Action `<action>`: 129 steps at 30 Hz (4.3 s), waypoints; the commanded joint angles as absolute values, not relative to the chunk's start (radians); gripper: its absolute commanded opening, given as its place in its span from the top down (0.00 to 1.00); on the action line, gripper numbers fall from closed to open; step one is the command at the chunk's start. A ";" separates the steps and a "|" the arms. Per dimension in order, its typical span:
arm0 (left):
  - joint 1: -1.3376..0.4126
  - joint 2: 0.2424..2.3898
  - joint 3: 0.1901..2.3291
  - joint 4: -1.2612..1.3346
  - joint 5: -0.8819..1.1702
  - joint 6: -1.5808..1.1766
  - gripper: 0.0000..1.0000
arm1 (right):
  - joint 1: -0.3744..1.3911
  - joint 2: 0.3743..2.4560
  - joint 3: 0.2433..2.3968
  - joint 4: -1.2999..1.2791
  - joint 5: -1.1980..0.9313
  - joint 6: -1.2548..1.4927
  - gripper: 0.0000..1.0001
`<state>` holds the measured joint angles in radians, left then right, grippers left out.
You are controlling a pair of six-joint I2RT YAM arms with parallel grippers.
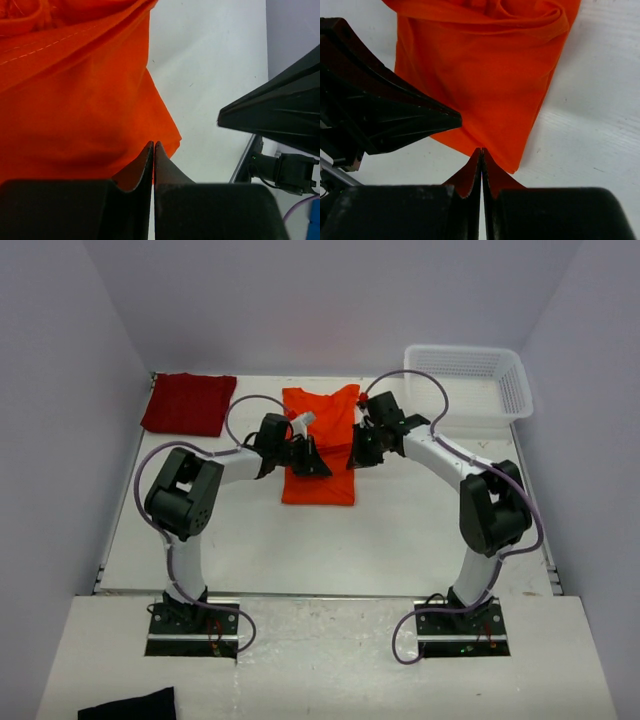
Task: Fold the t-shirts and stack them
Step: Fold the folded rectangular tshirt in 1/3 of the way
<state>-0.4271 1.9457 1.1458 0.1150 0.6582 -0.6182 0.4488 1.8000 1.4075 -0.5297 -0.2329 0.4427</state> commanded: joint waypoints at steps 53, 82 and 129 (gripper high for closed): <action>-0.209 2.097 1.640 0.034 0.711 -0.548 1.00 | 0.522 1.916 1.434 -0.528 -0.186 0.422 1.00; -0.290 1.825 0.971 0.061 0.548 -0.541 1.00 | 0.520 2.181 1.718 -0.607 -0.333 0.440 1.00; -0.658 0.945 0.554 -0.386 0.072 -0.815 1.00 | 0.747 1.458 0.946 -0.463 -0.042 0.514 0.68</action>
<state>-0.6510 1.0027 0.4908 -0.3187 0.1478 -0.7952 0.7326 1.5681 0.9085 -0.3546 -0.1303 0.5545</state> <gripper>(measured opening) 0.002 0.290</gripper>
